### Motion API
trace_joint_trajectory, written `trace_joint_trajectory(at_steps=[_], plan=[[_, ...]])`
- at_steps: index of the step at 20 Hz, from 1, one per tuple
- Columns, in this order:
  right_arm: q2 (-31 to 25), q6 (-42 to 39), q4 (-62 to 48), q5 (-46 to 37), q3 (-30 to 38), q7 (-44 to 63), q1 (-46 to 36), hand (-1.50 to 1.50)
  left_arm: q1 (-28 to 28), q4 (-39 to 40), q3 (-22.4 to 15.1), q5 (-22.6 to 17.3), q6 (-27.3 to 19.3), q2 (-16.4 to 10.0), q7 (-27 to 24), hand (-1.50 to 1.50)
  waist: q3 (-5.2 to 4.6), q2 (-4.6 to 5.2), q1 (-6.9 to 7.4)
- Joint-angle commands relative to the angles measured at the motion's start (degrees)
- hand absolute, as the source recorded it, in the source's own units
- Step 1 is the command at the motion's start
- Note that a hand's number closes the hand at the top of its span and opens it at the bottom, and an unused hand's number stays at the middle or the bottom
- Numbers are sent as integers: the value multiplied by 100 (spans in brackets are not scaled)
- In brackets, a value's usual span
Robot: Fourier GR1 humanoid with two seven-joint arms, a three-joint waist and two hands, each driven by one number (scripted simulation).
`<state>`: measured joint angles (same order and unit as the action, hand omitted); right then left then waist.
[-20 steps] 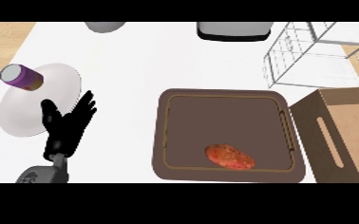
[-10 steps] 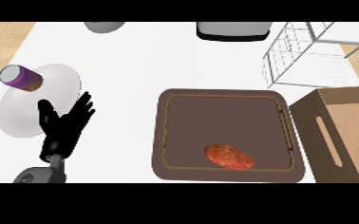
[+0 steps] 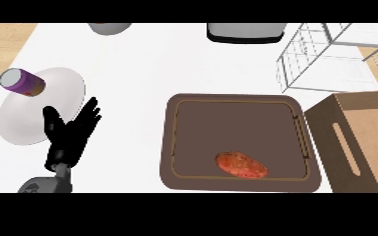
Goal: Pick the squash from the tray and place it in the tiered shelf
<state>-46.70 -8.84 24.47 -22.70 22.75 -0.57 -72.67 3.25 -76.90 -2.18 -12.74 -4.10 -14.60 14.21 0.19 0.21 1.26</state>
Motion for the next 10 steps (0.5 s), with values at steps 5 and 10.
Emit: trace_joint_trajectory(at_steps=[5,10], plan=[[-333,71,-358,833,909,415,-335,-150,-256,-277,-147,136,-84,133,70,0,-13,21,41],[-813,729,-306,838,1101,299,-138,-150,114,-75,93,-29,-26,32,355,0,-14,37,-4]])
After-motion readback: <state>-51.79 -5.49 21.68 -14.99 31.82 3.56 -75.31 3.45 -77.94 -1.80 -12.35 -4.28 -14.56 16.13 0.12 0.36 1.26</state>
